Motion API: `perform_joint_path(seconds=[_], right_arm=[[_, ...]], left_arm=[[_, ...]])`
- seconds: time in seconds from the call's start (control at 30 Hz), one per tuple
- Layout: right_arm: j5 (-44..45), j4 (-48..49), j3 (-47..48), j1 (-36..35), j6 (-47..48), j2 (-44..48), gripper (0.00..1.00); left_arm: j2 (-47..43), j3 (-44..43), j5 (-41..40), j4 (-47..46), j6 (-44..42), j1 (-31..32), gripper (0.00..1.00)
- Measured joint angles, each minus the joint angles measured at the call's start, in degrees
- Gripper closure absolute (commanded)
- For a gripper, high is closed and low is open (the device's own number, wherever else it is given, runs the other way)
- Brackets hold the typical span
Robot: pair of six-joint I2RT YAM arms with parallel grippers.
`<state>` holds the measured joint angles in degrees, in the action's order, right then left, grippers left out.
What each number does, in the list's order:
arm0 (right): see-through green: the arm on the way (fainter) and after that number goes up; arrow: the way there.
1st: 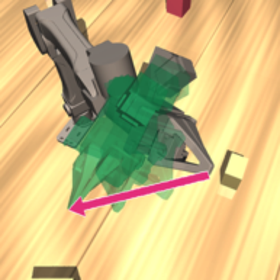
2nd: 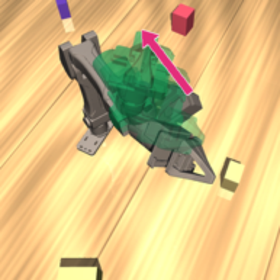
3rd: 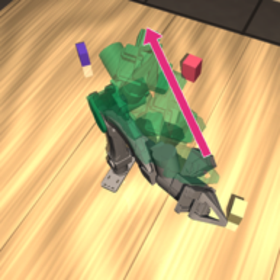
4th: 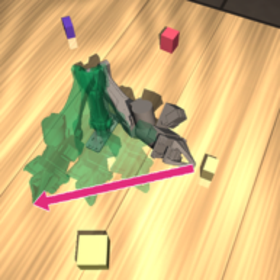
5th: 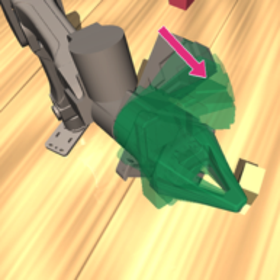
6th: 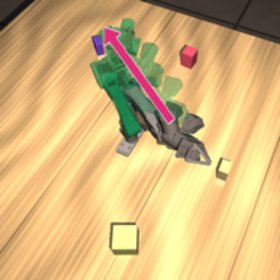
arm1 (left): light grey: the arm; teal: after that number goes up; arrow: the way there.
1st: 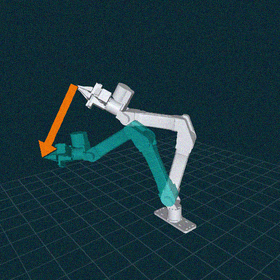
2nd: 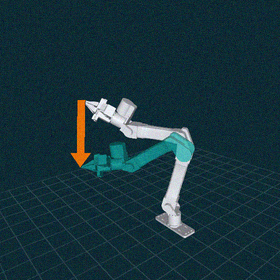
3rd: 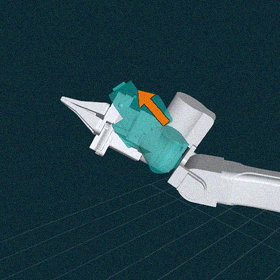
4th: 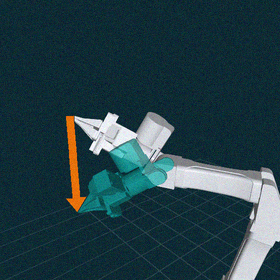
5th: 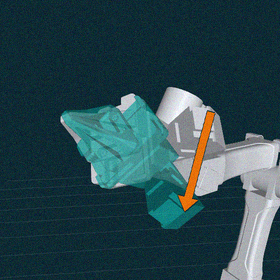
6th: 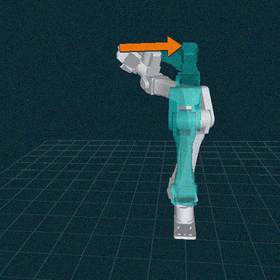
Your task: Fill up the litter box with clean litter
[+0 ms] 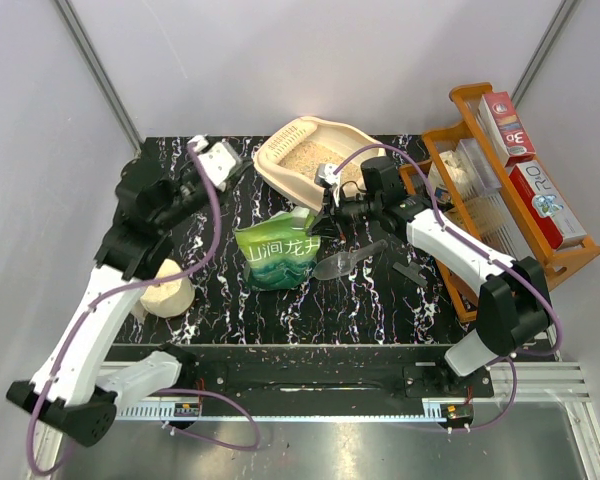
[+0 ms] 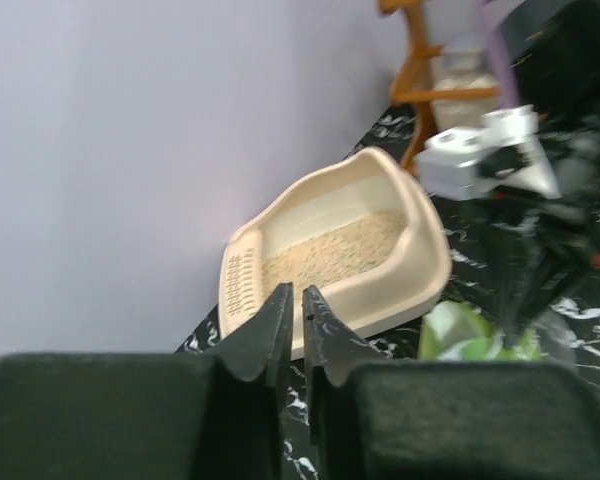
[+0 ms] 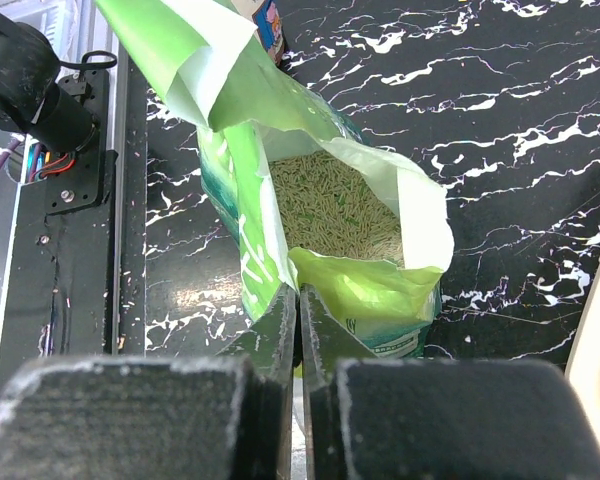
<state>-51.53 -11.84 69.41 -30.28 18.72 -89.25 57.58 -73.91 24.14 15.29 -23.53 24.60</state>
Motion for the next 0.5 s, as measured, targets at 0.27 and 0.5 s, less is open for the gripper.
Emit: perform_joint_path(seconds=[0.27,0.5], right_arm=[[0.7,0.0,0.0,0.0,0.1,0.0,0.96],[1.6,0.1,0.0,0.0,0.1,0.0,0.95]], left_arm=[[21.2,0.0,1.0,-1.2,-0.5,-4.6,1.0],[33.0,-3.1,14.6,6.8,-6.1,-4.1,0.97]])
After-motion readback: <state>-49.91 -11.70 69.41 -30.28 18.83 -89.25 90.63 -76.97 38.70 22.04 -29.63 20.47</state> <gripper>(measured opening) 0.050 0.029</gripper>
